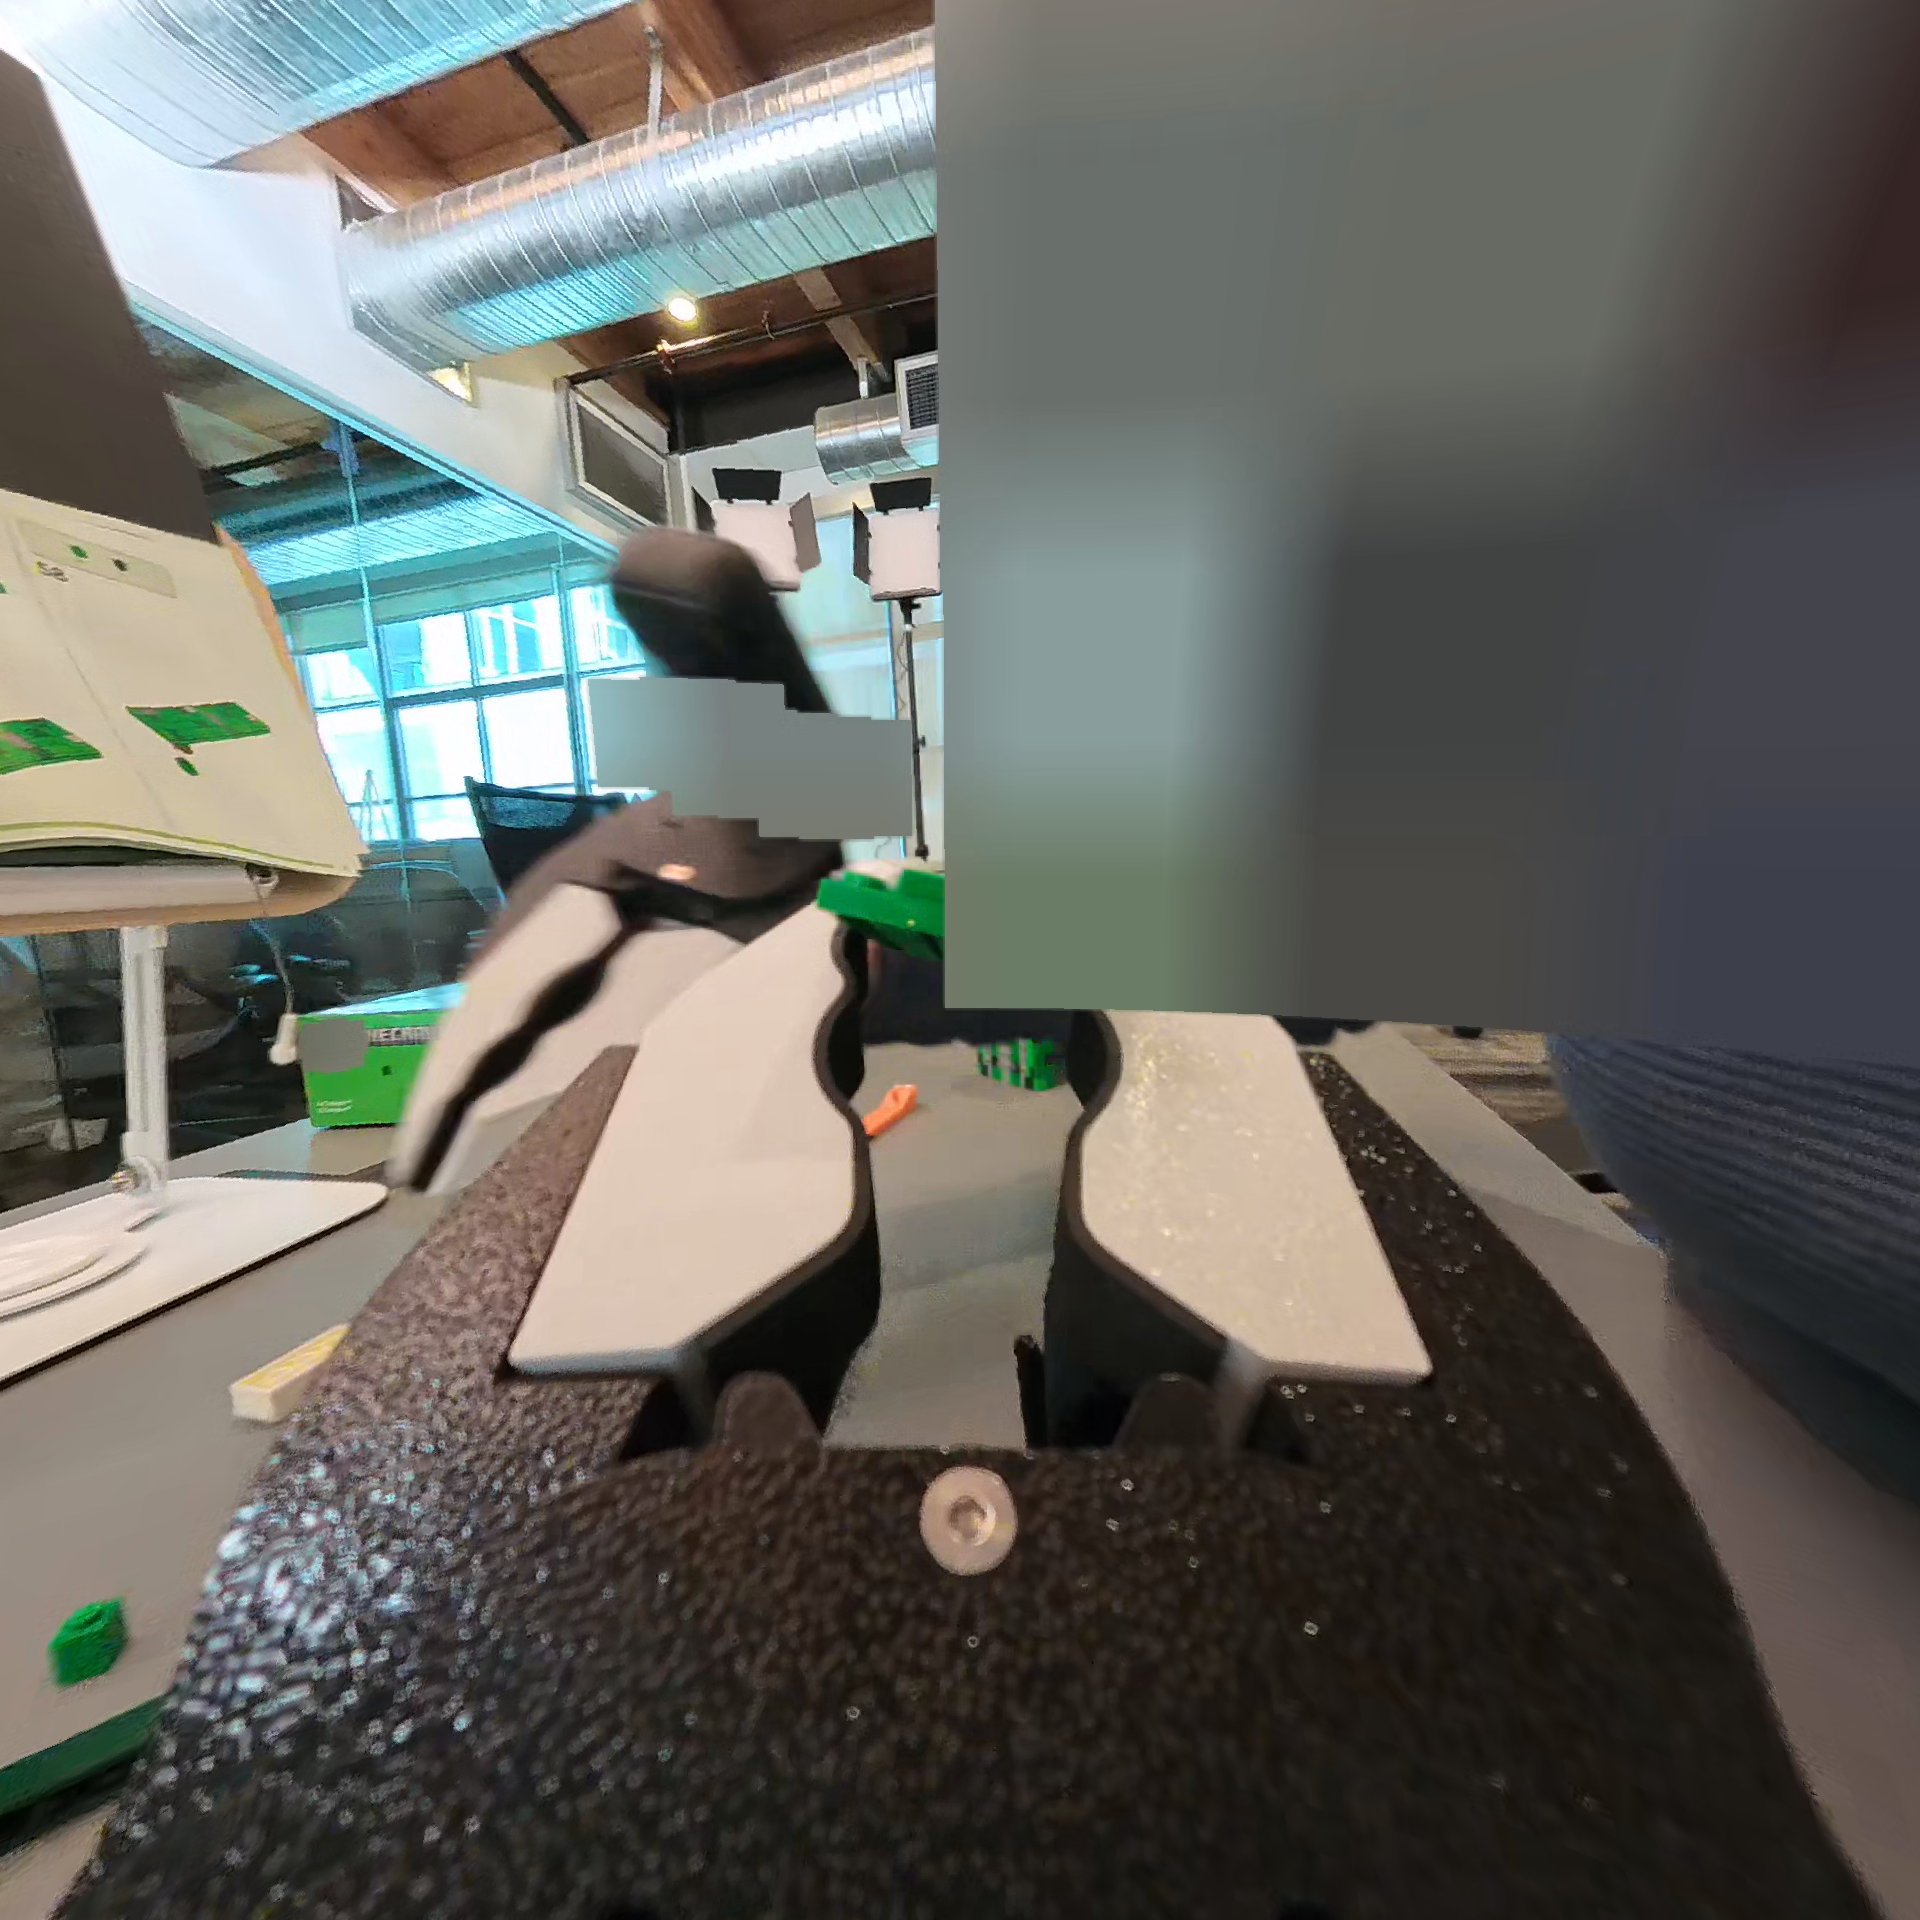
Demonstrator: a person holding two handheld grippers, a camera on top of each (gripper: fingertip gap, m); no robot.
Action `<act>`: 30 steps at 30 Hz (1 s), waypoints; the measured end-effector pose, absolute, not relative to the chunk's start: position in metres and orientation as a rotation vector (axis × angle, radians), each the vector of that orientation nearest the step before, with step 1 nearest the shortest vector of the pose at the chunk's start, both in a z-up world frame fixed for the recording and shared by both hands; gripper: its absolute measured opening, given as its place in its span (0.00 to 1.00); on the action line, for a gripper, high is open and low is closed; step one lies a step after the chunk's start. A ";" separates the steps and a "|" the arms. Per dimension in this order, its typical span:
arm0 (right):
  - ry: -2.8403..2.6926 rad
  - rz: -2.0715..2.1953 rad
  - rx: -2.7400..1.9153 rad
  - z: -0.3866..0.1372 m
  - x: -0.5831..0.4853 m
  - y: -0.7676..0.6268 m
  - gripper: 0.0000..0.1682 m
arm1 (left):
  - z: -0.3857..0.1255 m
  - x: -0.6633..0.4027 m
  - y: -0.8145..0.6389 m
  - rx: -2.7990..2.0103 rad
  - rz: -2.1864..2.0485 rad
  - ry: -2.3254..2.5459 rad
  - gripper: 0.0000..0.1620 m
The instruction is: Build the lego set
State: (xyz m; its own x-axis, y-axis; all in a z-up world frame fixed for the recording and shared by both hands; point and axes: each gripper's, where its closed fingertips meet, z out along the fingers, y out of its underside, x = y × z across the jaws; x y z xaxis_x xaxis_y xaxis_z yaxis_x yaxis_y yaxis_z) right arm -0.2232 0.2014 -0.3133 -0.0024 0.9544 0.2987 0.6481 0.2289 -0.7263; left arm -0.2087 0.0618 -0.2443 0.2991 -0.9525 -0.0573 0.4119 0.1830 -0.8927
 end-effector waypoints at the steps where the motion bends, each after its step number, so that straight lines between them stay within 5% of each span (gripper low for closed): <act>1: -1.804 0.498 -1.548 -0.318 -0.227 0.204 0.07 | -0.245 -0.205 0.058 -0.912 -1.091 0.752 0.22; 8: -1.989 0.442 -1.619 -0.336 -0.257 0.208 0.08 | -0.248 -0.184 0.035 -0.885 -0.992 0.853 0.22; 18: -2.445 0.311 -1.010 -0.365 -0.332 0.177 0.06 | -0.252 -0.177 0.028 -0.880 -0.989 0.913 0.22; 30: -2.822 0.168 -0.803 -0.392 -0.359 0.182 0.07 | -0.250 -0.188 0.040 -0.906 -1.035 0.843 0.22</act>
State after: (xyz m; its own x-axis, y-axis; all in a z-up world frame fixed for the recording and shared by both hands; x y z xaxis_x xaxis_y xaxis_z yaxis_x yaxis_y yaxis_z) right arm -0.3591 0.1816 -0.3917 -0.8318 0.5308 0.1624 0.5078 0.8458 -0.1636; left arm -0.1877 0.0400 -0.2499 0.2862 -0.9470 -0.1462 0.3354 0.2419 -0.9105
